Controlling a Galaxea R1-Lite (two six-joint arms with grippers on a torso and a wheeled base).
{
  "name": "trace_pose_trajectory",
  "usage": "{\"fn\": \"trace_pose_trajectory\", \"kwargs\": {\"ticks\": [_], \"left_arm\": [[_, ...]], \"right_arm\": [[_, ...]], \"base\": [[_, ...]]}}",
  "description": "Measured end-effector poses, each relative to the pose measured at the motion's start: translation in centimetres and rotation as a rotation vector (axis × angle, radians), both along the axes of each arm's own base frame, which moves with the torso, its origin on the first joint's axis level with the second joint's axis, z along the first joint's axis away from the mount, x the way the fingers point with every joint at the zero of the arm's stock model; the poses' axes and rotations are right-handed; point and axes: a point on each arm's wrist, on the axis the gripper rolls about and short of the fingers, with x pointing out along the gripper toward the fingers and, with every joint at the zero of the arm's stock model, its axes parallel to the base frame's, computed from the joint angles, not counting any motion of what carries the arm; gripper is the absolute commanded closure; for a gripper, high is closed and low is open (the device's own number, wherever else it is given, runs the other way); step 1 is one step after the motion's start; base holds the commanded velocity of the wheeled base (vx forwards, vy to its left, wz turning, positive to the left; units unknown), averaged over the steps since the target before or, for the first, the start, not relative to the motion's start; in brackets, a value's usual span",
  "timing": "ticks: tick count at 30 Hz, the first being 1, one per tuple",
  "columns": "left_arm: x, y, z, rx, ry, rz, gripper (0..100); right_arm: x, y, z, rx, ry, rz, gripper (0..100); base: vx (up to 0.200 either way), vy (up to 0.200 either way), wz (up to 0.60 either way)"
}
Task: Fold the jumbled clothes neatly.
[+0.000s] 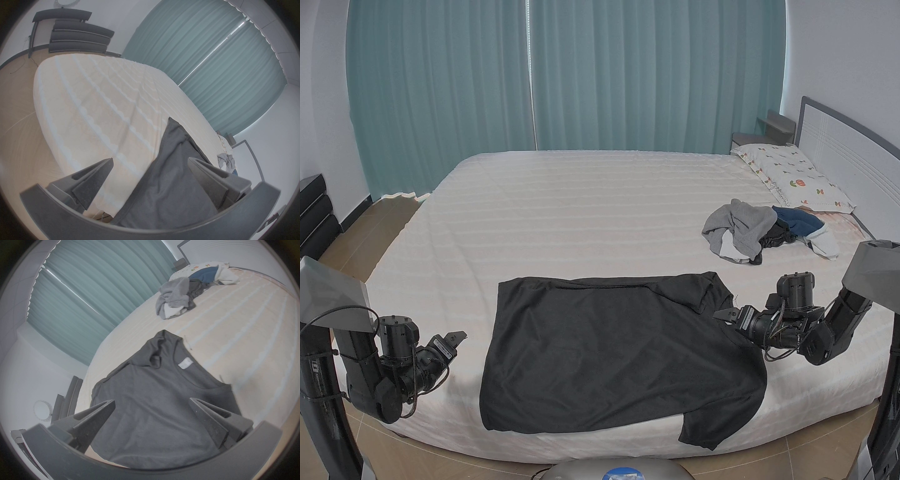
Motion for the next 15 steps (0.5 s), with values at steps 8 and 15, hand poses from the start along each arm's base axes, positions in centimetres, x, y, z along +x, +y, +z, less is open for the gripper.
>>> {"fn": "trace_pose_trajectory", "kwargs": {"ticks": [8, 15], "left_arm": [[0.0, -0.1, -0.1, -0.033, 0.003, 0.007, 0], [0.1, -0.1, -0.5, -0.037, 0.014, 0.008, 0]], "right_arm": [[2.4, 2.6, -1.2, 0.008, -0.043, 0.016, 0], [5.7, 4.3, -2.5, -0.036, -0.052, -0.019, 0]], "base": [[0.025, 0.0, 0.0], [0.0, 0.0, 0.0]]}}
